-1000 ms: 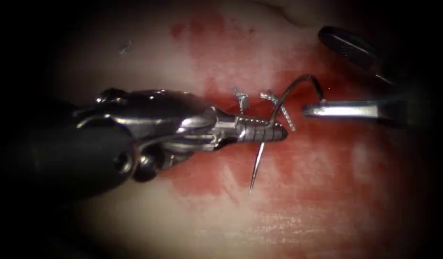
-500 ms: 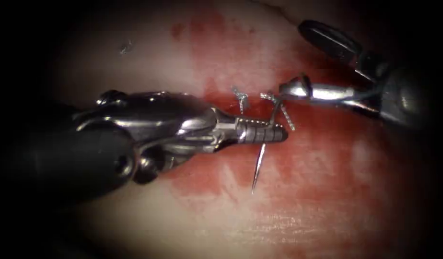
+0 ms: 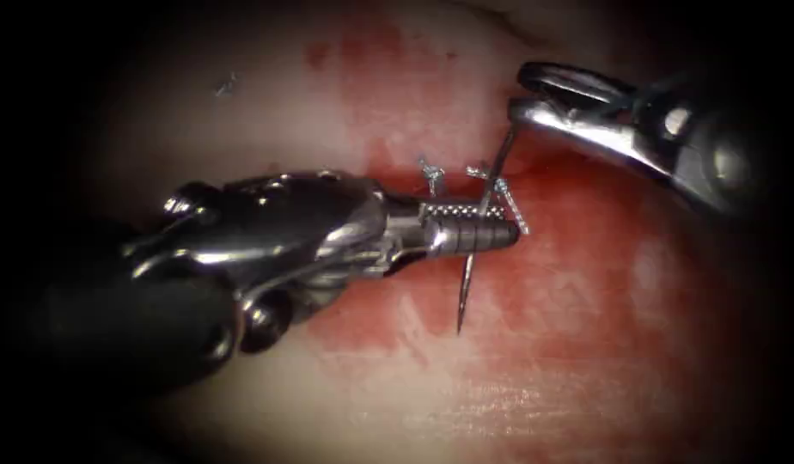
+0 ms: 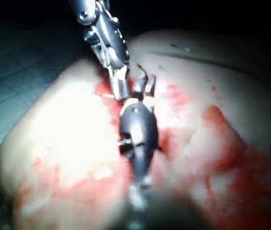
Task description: Wound Closure
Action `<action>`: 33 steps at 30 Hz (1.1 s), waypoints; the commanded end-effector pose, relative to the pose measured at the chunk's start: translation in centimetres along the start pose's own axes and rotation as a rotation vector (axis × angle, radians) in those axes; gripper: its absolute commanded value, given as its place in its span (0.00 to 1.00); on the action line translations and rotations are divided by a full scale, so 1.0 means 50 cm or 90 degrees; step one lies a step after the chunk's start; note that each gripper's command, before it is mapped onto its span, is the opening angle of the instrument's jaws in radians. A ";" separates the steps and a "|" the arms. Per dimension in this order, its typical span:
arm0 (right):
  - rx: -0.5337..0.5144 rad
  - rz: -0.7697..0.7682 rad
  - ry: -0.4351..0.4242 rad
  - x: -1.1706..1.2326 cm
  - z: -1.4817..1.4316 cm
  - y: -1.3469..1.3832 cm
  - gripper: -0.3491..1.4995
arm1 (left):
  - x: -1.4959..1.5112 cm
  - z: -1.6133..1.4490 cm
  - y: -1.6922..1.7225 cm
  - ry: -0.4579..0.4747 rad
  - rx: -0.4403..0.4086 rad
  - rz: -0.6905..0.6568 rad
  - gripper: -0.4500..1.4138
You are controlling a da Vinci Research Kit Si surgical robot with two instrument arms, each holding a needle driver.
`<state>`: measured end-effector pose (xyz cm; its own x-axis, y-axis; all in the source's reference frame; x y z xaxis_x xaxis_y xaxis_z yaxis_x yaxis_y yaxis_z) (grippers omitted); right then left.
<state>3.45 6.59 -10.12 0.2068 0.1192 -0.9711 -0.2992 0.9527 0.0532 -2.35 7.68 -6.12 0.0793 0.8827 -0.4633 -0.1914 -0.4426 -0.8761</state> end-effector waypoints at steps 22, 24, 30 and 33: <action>0.163 -0.164 0.125 -0.0031 -0.0070 0.0134 0.00 | -0.0043 0.0130 -0.0053 -0.176 0.155 0.318 0.64; 0.159 -0.169 0.129 -0.0036 -0.0070 0.0141 0.00 | -0.0038 0.0143 -0.0067 -0.177 0.178 0.332 0.63; 0.141 -0.206 0.151 -0.0042 -0.0066 0.0152 0.00 | -0.0087 0.0196 -0.0106 -0.201 0.229 0.362 0.62; 0.136 -0.221 0.168 -0.0045 -0.0061 0.0157 0.00 | -0.0111 0.0198 -0.0114 -0.219 0.226 0.366 0.62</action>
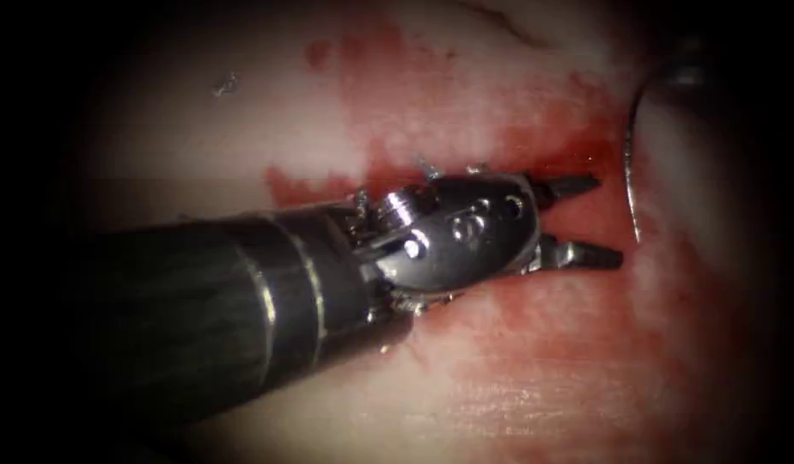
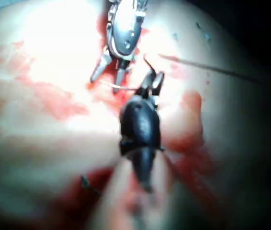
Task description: Wound Closure
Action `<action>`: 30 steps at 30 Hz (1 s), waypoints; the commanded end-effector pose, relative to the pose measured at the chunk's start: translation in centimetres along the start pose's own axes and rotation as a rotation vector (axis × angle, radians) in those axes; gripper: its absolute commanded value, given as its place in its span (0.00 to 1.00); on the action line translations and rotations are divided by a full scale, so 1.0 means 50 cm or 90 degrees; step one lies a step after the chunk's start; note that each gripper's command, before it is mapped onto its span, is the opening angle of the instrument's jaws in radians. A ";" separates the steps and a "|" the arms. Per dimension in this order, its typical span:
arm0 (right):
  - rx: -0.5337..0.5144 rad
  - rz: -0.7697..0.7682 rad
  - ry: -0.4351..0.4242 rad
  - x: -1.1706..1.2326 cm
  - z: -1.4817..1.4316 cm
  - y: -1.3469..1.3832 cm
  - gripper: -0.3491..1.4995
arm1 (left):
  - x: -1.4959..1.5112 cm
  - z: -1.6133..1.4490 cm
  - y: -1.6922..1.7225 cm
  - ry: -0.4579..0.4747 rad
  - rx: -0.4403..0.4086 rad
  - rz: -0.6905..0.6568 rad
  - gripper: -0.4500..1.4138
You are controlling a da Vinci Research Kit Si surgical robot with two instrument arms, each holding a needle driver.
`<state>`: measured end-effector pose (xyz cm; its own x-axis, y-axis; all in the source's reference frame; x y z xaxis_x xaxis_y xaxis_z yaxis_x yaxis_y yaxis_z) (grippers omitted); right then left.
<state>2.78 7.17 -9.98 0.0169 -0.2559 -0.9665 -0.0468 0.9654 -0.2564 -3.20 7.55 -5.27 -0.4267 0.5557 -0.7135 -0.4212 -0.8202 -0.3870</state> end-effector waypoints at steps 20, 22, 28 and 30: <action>-0.026 -0.189 0.073 -0.0047 0.0095 0.0030 0.00 | -0.0070 0.0032 -0.0004 -0.020 -0.014 0.002 0.62; -0.026 -0.199 0.072 -0.0053 0.0096 0.0028 0.00 | -0.0078 0.0033 -0.0010 -0.020 -0.014 -0.003 0.62; -0.022 -0.224 0.072 -0.0089 0.0093 0.0006 0.00 | -0.0090 0.0028 -0.0016 -0.021 -0.015 -0.007 0.62; -0.024 -0.227 0.075 -0.0093 0.0093 0.0002 0.00 | -0.0090 0.0028 -0.0015 -0.021 -0.016 -0.008 0.62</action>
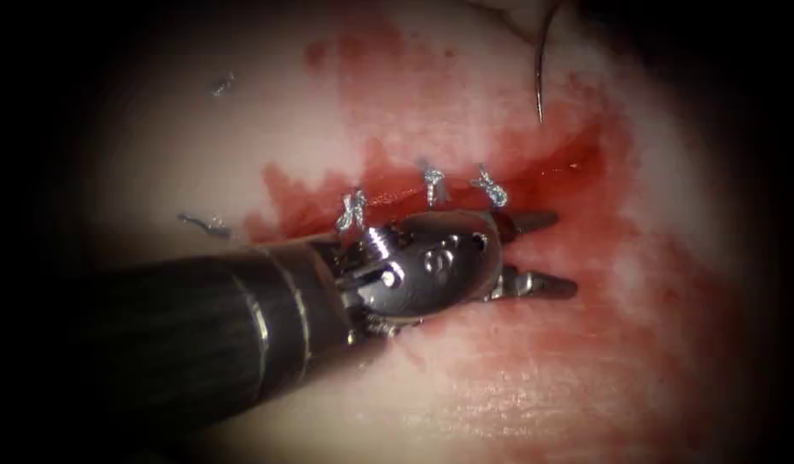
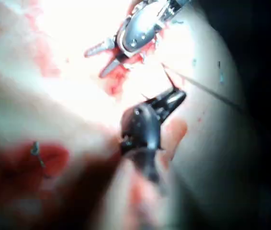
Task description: Wound Closure
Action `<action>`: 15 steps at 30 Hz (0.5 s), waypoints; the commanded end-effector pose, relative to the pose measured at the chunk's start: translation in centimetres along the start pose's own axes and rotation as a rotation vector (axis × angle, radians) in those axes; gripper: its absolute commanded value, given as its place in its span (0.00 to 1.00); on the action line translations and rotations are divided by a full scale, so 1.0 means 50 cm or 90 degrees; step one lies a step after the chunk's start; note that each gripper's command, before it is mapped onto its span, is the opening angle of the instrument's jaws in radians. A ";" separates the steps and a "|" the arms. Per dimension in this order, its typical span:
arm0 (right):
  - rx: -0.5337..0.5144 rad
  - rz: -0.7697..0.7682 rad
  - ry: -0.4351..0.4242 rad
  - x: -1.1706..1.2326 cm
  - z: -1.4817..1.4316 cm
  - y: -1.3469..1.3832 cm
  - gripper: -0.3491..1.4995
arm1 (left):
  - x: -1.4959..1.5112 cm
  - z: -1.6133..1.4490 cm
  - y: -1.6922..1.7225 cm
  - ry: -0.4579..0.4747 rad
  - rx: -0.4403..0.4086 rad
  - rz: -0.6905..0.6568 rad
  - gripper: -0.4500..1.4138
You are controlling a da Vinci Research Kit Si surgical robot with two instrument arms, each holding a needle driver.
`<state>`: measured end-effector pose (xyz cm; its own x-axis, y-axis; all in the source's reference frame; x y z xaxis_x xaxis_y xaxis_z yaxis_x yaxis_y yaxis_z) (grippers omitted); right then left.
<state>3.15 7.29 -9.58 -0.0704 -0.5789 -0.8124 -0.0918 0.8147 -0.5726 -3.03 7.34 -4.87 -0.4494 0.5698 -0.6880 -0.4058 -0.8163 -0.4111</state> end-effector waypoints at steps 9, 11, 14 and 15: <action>-0.012 -0.039 0.004 -0.0010 0.0029 -0.0011 0.00 | 0.0007 0.0014 0.0000 0.002 -0.003 0.000 0.62; -0.010 -0.055 0.006 -0.0007 0.0031 -0.0017 0.00 | 0.0008 0.0010 0.0000 0.003 -0.007 0.000 0.62; -0.005 -0.072 0.000 -0.0006 0.0031 -0.0026 0.00 | 0.0011 0.0002 -0.0002 0.003 -0.009 -0.001 0.62; 0.001 -0.076 -0.002 -0.0008 0.0030 -0.0030 0.00 | 0.0012 0.0000 -0.0003 0.003 -0.010 -0.005 0.62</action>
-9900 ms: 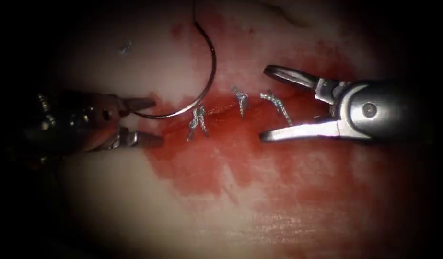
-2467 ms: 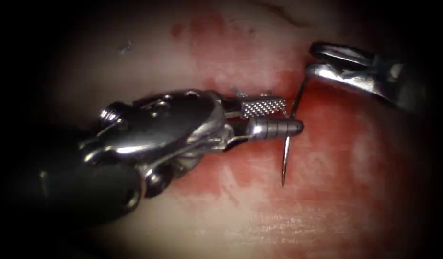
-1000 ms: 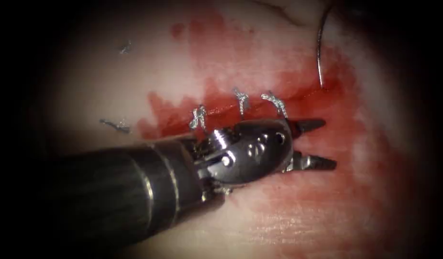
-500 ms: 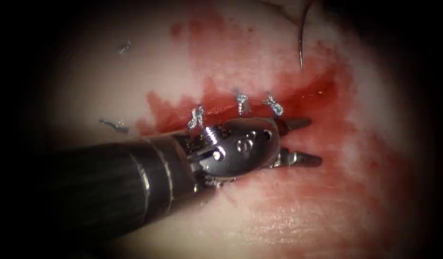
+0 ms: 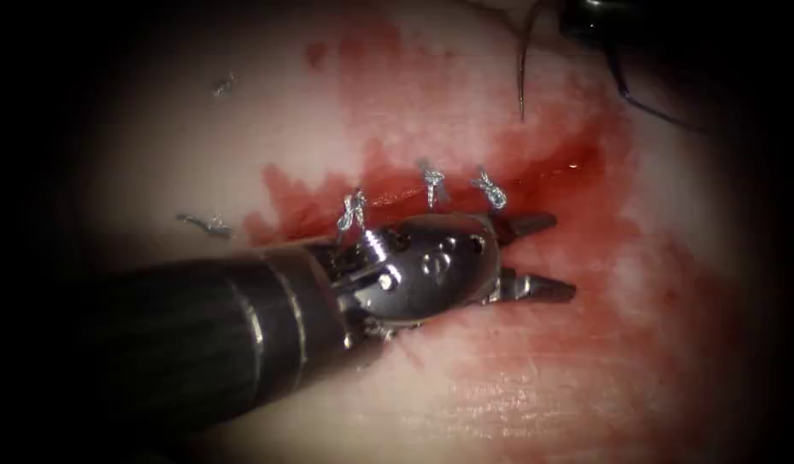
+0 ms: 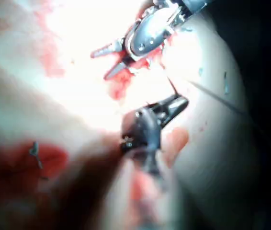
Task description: Wound Closure
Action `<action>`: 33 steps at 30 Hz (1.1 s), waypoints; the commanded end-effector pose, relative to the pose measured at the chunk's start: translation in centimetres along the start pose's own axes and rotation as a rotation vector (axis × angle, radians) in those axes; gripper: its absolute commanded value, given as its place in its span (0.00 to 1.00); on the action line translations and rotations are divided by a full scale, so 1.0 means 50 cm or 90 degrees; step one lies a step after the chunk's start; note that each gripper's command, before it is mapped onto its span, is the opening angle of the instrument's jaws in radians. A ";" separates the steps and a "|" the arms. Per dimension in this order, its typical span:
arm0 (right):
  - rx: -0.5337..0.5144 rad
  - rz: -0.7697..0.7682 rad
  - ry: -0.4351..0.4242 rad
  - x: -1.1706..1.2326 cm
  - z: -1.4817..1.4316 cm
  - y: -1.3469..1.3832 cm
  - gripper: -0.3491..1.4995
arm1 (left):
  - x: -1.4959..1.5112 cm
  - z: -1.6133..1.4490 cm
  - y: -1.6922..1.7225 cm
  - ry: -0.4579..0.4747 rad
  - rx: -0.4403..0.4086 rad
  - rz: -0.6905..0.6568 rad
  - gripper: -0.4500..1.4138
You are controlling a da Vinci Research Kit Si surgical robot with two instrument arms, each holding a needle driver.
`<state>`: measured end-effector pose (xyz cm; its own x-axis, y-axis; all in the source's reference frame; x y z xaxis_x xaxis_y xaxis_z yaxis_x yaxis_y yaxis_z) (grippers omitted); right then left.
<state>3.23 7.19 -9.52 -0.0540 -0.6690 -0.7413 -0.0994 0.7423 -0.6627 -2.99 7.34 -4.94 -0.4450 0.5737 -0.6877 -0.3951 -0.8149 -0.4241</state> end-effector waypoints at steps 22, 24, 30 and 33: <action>-0.021 -0.019 -0.006 0.0027 0.0013 0.0028 0.00 | 0.0007 0.0009 -0.0005 0.001 -0.001 -0.003 0.62; -0.022 -0.021 -0.004 0.0031 0.0010 0.0023 0.00 | 0.0006 0.0009 -0.0005 0.001 -0.001 -0.002 0.62; -0.017 -0.026 -0.009 0.0027 -0.0004 0.0004 0.00 | 0.0006 0.0008 -0.0005 0.001 -0.002 -0.002 0.62; -0.016 -0.028 -0.009 0.0027 -0.0005 -0.0003 0.00 | 0.0006 0.0007 -0.0005 0.001 -0.002 -0.002 0.62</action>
<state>3.11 7.06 -9.65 -0.0317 -0.6991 -0.7143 -0.1235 0.7119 -0.6913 -2.96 7.33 -4.96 -0.4429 0.5778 -0.6856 -0.3952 -0.8122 -0.4292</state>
